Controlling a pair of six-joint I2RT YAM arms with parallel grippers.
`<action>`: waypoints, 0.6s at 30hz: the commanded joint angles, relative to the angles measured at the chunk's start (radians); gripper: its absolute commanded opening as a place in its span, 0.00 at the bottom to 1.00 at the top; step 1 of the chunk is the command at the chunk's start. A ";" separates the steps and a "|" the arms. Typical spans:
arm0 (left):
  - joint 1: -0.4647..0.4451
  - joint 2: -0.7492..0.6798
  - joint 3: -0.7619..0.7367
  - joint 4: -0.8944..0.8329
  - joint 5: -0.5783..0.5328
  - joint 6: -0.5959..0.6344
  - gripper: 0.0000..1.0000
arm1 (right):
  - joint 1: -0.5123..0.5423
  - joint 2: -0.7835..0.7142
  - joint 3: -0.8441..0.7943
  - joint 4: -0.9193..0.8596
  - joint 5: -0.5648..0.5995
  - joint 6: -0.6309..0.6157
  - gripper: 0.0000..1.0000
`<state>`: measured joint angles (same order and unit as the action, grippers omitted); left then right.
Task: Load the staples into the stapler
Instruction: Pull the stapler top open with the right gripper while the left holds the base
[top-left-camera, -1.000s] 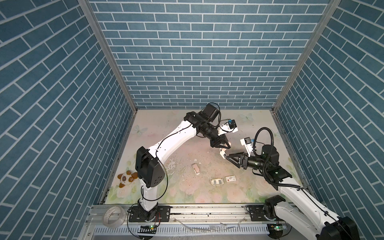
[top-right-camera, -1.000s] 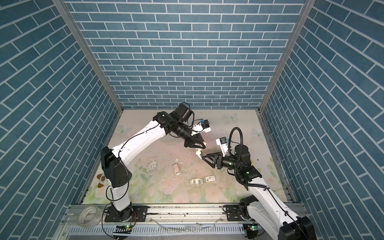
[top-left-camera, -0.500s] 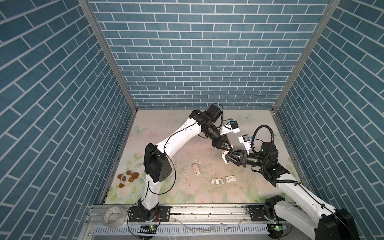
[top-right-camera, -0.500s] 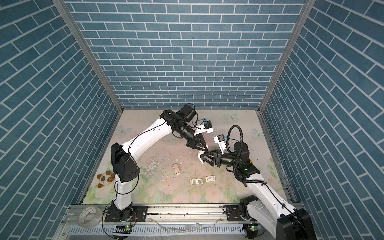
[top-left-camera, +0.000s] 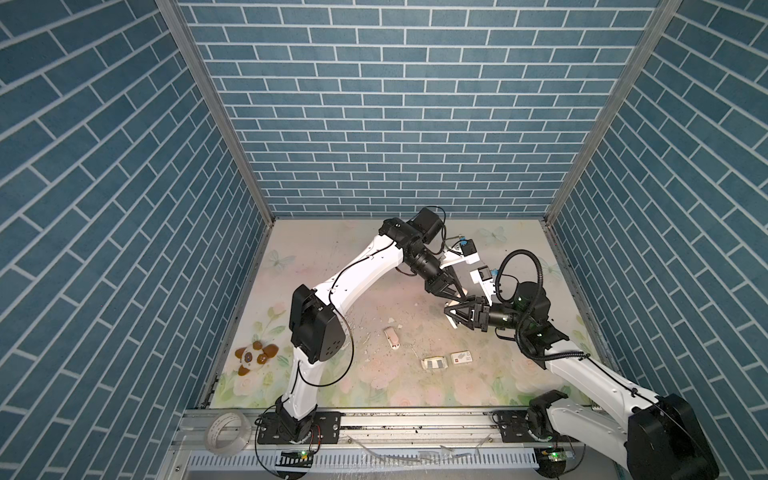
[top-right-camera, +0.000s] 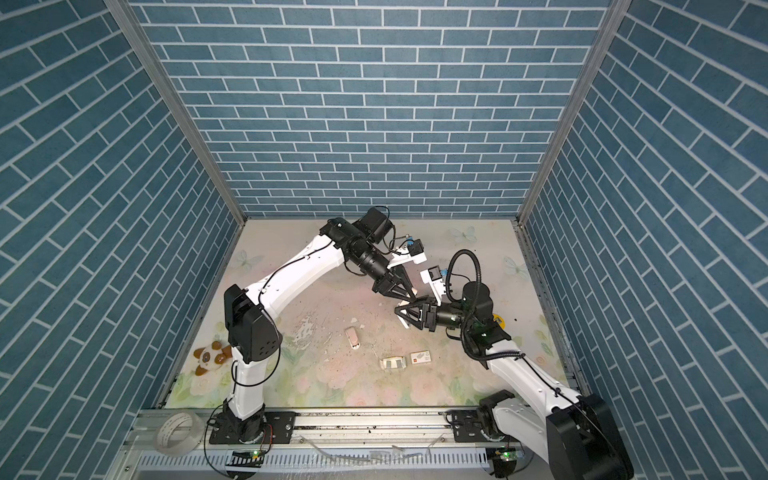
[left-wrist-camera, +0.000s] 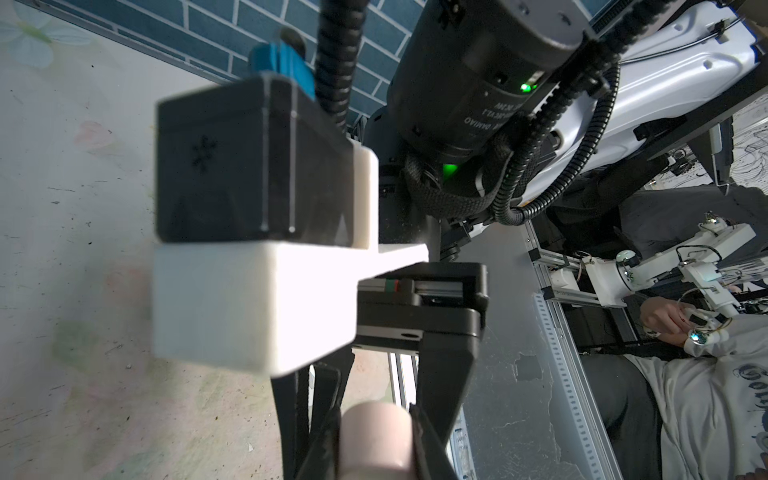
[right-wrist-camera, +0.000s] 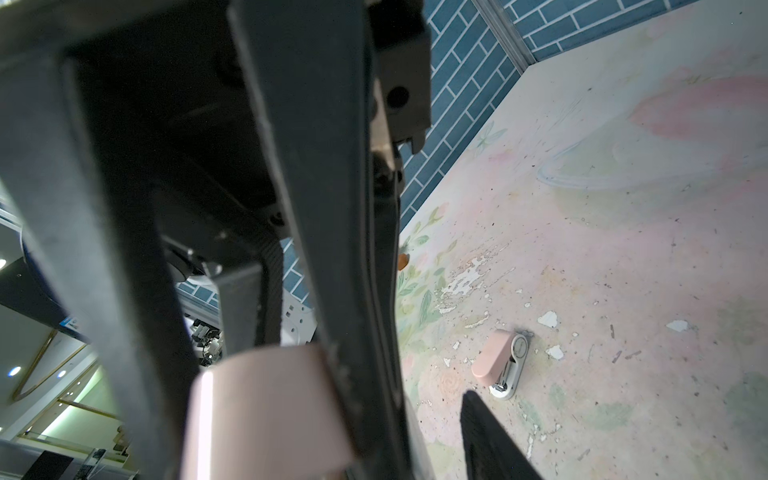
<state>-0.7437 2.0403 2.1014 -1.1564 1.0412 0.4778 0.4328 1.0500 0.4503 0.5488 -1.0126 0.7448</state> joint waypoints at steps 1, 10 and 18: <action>0.004 0.008 0.019 -0.019 0.051 -0.011 0.00 | 0.011 0.021 0.018 0.094 -0.001 0.051 0.47; 0.007 -0.012 -0.005 -0.005 0.034 -0.011 0.07 | 0.011 0.007 0.018 0.058 0.042 0.035 0.23; 0.028 -0.087 -0.086 0.100 -0.058 -0.058 0.70 | 0.011 0.014 0.038 -0.007 0.082 0.001 0.19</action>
<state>-0.7277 2.0087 2.0411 -1.1007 1.0294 0.4267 0.4461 1.0679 0.4503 0.5751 -0.9691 0.7372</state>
